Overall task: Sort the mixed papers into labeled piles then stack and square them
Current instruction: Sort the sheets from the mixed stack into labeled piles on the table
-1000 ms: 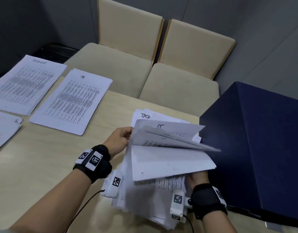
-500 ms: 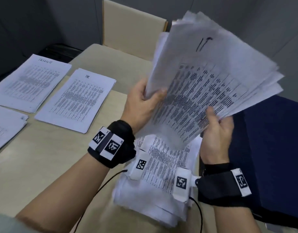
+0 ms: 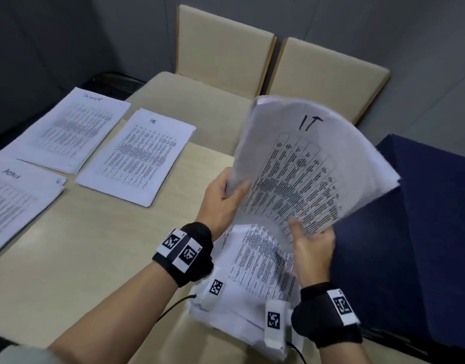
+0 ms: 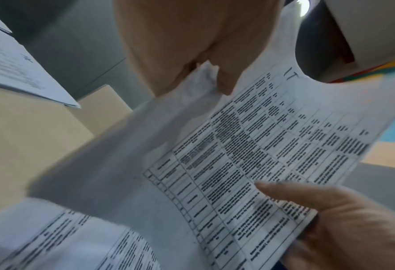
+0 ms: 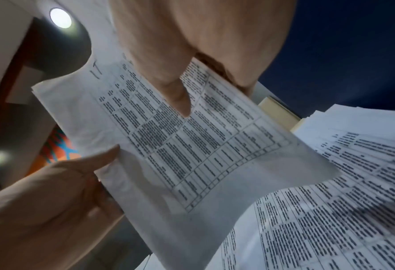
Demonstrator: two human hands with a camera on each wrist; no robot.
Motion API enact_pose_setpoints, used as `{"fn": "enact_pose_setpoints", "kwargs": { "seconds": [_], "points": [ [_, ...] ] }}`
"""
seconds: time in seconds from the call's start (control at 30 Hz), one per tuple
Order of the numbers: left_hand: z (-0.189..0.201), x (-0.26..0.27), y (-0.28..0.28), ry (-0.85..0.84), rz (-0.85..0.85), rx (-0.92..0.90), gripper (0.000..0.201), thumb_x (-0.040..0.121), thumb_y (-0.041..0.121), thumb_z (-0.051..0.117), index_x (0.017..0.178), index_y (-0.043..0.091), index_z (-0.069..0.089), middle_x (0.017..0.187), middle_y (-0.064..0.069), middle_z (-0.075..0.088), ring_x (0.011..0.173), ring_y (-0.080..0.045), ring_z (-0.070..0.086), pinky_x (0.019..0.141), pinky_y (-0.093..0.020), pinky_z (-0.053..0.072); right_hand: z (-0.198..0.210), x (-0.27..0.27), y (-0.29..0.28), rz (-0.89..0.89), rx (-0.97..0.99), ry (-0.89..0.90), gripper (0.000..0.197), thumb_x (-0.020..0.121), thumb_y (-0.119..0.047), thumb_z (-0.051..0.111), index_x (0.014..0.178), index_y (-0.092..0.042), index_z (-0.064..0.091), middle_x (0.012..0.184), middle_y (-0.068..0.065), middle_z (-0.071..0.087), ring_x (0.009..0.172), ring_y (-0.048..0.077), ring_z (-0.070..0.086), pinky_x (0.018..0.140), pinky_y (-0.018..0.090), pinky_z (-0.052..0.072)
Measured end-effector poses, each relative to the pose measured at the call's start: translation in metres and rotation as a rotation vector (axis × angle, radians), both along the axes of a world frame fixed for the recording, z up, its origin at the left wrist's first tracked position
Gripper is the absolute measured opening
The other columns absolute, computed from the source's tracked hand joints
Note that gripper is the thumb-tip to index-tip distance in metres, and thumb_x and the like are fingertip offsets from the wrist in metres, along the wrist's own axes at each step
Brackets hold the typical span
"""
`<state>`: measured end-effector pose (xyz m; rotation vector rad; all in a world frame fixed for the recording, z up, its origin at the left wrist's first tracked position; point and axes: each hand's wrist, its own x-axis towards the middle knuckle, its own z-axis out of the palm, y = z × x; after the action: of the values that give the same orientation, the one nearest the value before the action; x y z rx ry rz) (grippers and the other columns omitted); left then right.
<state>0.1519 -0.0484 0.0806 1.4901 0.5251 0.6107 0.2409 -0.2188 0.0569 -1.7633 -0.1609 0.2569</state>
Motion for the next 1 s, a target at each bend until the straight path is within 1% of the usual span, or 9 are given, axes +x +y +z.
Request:
{"fn": "enact_pose_setpoints", "kwargs": {
  "seconds": [0.07,0.17,0.23,0.3,0.4,0.57,0.67,0.8,1.0],
  "points": [
    [-0.004,0.001,-0.003,0.102,-0.025,0.036,0.037,0.093,0.042,0.057,0.117,0.013,0.057,0.108,-0.006,0.068,0.097,-0.022,0.065,0.087,-0.042,0.054,-0.007,0.001,0.004,-0.006,-0.08,0.001,0.055,0.088,-0.03,0.073,0.137,-0.012,0.053,0.118,-0.007,0.067,0.105,0.012,0.065,0.098,0.032,0.05],
    [-0.014,-0.006,-0.002,0.217,-0.022,0.041,0.03,0.103,0.03,0.046,0.12,0.011,0.061,0.111,-0.004,0.069,0.101,-0.019,0.065,0.094,-0.044,0.051,-0.02,-0.003,0.004,0.048,-0.242,-0.022,0.049,0.091,-0.05,0.06,0.102,-0.002,0.062,0.064,-0.003,0.051,0.054,0.015,0.047,0.062,0.033,0.047],
    [-0.008,-0.018,0.007,0.168,0.024,0.022,0.027,0.102,0.03,0.047,0.117,0.013,0.061,0.108,-0.006,0.069,0.099,-0.022,0.066,0.089,-0.04,0.053,-0.014,-0.009,0.008,0.056,-0.206,-0.098,0.043,0.092,-0.05,0.058,0.093,-0.007,0.058,0.073,-0.003,0.053,0.063,0.016,0.049,0.069,0.043,0.051],
    [-0.002,-0.034,0.022,0.132,0.069,-0.013,0.028,0.098,0.037,0.054,0.116,0.015,0.058,0.108,-0.007,0.068,0.097,-0.024,0.067,0.084,-0.039,0.055,0.001,-0.02,0.018,0.078,-0.064,-0.179,0.033,0.098,-0.034,0.058,0.123,-0.012,0.059,0.112,-0.009,0.063,0.098,0.006,0.061,0.097,0.03,0.05],
    [-0.006,-0.063,0.045,0.278,0.066,-0.062,0.034,0.097,0.038,0.055,0.125,0.018,0.052,0.12,0.0,0.065,0.108,-0.017,0.065,0.096,-0.041,0.053,0.019,-0.041,0.043,0.124,0.088,-0.2,0.043,0.099,-0.024,0.055,0.14,-0.01,0.051,0.133,-0.004,0.061,0.125,0.004,0.055,0.108,0.024,0.041],
    [-0.025,-0.13,0.083,0.36,0.201,-0.132,0.035,0.099,0.031,0.049,0.131,0.018,0.053,0.126,-0.002,0.065,0.114,-0.021,0.063,0.101,-0.048,0.049,0.024,-0.077,0.082,0.393,0.05,-0.081,0.03,0.096,-0.031,0.059,0.125,-0.023,0.057,0.11,-0.023,0.061,0.101,-0.013,0.059,0.089,0.015,0.044],
    [-0.033,-0.181,0.105,0.452,0.246,-0.073,0.036,0.1,0.034,0.046,0.131,0.018,0.052,0.124,-0.003,0.065,0.112,-0.022,0.064,0.099,-0.045,0.051,0.011,-0.099,0.094,0.48,-0.001,0.017,0.025,0.095,-0.04,0.053,0.093,-0.014,0.053,0.08,-0.003,0.05,0.066,0.005,0.049,0.068,0.024,0.042],
    [-0.057,-0.27,0.129,0.696,0.285,0.11,0.015,0.103,0.024,0.042,0.097,0.021,0.056,0.088,0.0,0.066,0.076,-0.019,0.062,0.071,-0.033,0.05,-0.043,-0.12,0.089,0.421,-0.211,0.152,0.022,0.098,-0.029,0.057,0.092,-0.009,0.064,0.088,0.011,0.07,0.078,0.02,0.066,0.078,0.041,0.054],
    [-0.099,-0.382,0.155,1.049,0.307,0.188,0.014,0.103,0.022,0.041,0.094,0.019,0.051,0.084,-0.006,0.064,0.07,-0.019,0.061,0.067,-0.035,0.05,-0.092,-0.138,0.058,0.276,-0.509,0.156,0.007,0.091,-0.02,0.07,0.084,-0.02,0.067,0.084,0.006,0.072,0.088,0.03,0.068,0.093,0.047,0.052]
  ]
}}
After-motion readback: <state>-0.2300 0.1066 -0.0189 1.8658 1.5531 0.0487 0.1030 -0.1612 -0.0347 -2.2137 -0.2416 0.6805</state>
